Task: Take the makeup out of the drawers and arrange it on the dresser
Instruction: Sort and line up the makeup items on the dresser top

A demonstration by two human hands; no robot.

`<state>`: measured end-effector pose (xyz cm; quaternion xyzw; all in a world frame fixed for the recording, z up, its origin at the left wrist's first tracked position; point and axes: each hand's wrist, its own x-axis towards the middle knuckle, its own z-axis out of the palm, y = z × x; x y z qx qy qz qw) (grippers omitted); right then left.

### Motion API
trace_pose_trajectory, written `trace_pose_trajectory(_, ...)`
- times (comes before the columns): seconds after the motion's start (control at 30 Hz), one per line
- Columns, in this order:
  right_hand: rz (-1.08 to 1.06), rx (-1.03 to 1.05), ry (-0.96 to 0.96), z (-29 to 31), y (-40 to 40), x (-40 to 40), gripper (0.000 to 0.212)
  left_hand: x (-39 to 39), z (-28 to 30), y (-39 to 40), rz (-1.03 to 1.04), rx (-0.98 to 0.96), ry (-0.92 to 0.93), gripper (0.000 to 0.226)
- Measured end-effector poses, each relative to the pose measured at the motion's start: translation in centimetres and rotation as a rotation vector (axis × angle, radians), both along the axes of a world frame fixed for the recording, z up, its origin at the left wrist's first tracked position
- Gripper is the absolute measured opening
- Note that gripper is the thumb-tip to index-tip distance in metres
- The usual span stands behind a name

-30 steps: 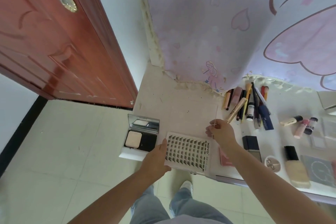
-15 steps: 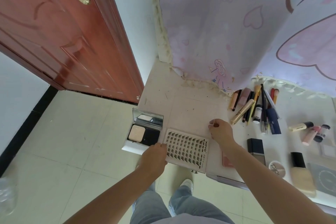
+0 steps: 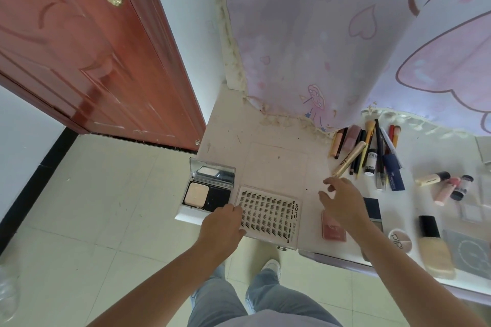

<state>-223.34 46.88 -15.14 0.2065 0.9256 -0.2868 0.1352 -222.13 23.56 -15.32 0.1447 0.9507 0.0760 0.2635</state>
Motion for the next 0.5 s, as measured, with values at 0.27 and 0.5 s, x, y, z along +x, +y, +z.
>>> trace_pose_trajectory(0.27,0.031,0.132,-0.228,-0.5,0.5,3.3,0.069,-0.1,-0.5,2.5,-0.116,0.048,0.105,0.052)
trace_pose_trajectory(0.5,-0.011,0.13,-0.204,-2.0,-0.2,4.7,0.074,0.5,-1.3,2.9,-0.115,0.005,0.106,0.058)
